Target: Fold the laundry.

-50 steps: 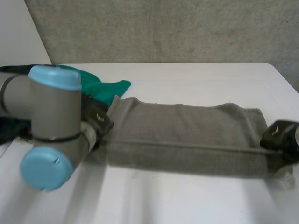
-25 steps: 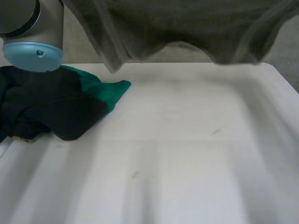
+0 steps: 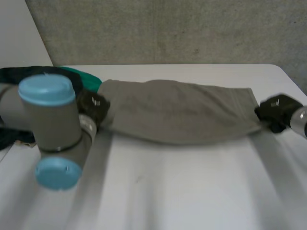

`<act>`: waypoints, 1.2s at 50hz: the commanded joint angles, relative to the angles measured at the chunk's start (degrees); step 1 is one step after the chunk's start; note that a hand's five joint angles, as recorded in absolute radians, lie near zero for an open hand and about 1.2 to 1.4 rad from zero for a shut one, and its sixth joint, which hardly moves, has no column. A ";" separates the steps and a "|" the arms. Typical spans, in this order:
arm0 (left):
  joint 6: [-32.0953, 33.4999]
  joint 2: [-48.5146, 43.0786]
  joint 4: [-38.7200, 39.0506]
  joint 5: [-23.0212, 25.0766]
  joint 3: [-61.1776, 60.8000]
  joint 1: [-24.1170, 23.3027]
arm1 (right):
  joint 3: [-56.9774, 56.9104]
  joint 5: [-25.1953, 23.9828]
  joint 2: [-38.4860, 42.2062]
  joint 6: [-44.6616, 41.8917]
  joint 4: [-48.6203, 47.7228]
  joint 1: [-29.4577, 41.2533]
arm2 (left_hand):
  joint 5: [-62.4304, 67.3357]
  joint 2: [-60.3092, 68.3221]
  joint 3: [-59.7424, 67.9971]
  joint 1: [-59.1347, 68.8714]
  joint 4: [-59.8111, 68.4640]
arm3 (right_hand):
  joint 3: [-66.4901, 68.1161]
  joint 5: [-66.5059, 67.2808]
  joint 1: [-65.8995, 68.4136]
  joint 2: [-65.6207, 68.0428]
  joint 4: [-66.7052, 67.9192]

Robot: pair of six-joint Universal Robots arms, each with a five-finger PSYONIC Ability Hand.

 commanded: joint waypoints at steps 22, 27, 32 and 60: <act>2.25 -10.44 -16.44 -5.06 21.20 -4.19 | -7.34 1.45 4.09 -11.94 11.55 -4.28 | 12.82 11.55 11.94 13.26 11.37 | 11.77 10.46 15.76 12.85 11.47; 4.97 -19.06 -16.00 -4.45 35.18 -3.13 | -12.09 2.77 9.80 -8.07 4.08 -2.52 | 12.82 11.55 11.94 13.26 11.37 | 11.77 10.46 15.76 12.85 11.47; 10.15 -28.64 -14.42 -1.64 49.42 -2.25 | -15.70 2.86 13.76 -6.84 -2.16 -1.11 | 12.82 11.55 11.94 13.26 11.37 | 11.77 10.46 15.76 12.85 11.47; 16.93 -36.23 9.31 -5.06 56.05 -3.22 | -16.86 14.29 16.24 5.63 -26.17 2.67 | -57.18 -58.45 -58.06 -56.74 -58.63 | -58.23 -59.54 -54.24 -57.15 -58.53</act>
